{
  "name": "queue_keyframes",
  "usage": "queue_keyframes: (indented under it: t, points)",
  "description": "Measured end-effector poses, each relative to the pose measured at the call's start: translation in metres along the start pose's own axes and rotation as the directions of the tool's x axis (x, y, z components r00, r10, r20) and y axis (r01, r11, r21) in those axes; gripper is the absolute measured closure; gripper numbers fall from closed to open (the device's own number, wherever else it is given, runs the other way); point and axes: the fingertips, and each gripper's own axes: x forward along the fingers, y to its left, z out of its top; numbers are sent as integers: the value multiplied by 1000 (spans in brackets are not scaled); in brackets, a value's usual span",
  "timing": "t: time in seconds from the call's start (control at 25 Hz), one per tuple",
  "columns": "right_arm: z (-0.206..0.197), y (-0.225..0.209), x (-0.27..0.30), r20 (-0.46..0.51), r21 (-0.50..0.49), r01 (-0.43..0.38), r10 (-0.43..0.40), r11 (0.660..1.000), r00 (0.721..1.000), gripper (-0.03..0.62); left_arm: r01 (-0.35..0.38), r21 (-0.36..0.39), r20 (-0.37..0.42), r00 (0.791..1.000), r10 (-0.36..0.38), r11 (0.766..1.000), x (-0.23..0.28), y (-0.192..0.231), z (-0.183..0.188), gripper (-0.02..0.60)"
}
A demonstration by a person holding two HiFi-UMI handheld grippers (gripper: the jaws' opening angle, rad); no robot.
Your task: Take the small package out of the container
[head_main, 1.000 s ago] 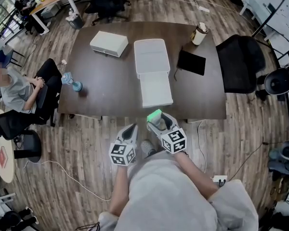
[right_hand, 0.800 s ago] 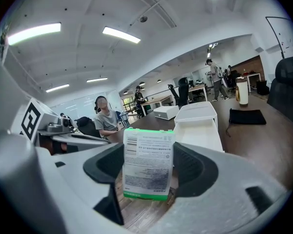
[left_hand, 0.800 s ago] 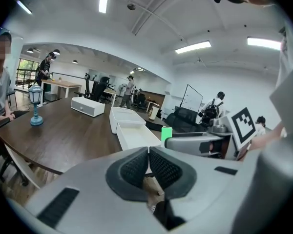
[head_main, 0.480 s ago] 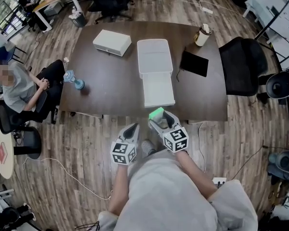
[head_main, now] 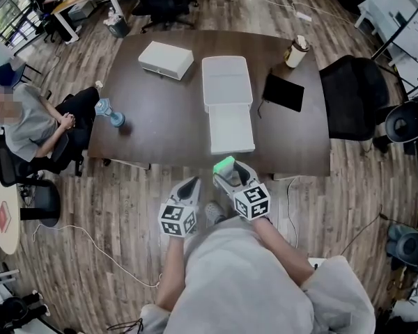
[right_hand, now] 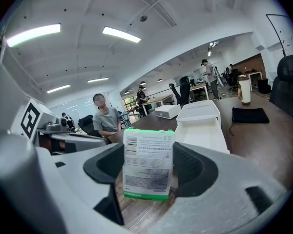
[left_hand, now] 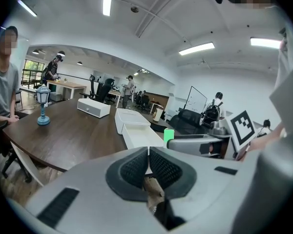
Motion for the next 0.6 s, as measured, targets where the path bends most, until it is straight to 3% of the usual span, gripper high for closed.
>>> queue_keyframes:
  t: [0.6]
  points:
    - [-10,6,8,-25,-2,-23,23,1000,999,281,49,17,-30,998,-49,999,8,-10,-10,574]
